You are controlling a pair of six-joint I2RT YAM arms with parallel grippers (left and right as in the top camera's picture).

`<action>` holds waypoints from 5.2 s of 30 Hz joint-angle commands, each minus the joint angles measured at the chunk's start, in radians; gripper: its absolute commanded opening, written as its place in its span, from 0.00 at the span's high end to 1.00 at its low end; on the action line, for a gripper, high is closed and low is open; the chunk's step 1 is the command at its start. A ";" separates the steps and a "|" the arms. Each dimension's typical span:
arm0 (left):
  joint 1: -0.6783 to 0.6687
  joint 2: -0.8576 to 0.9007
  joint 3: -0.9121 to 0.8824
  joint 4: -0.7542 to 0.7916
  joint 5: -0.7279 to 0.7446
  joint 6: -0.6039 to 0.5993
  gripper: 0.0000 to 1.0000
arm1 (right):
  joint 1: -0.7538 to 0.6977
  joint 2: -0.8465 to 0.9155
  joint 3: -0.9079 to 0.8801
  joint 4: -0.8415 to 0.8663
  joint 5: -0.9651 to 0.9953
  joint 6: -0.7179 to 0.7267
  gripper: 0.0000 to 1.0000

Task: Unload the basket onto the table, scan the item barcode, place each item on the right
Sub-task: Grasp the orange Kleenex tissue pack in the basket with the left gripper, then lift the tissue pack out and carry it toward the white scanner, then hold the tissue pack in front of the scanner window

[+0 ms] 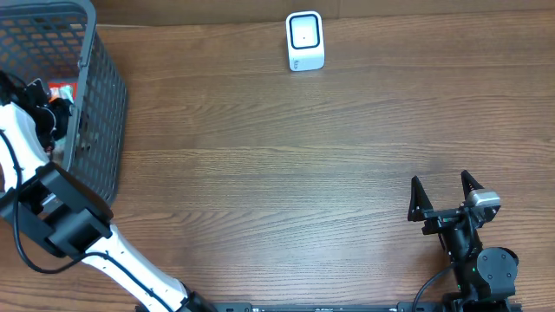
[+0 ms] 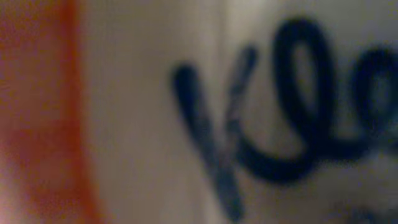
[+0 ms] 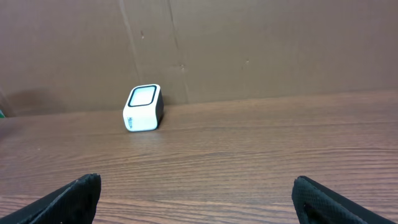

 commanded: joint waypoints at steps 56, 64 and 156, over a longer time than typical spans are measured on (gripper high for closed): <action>-1.373 -0.379 0.032 -0.409 0.115 -0.011 0.55 | -0.003 -0.011 -0.011 0.006 0.001 -0.004 0.00; -1.422 -0.264 0.032 -0.325 0.113 -0.036 0.55 | -0.003 -0.011 -0.011 0.006 0.001 -0.004 0.00; -1.486 -0.078 -0.128 0.000 -0.135 -0.059 0.00 | -0.003 -0.011 -0.011 0.006 0.001 -0.004 0.00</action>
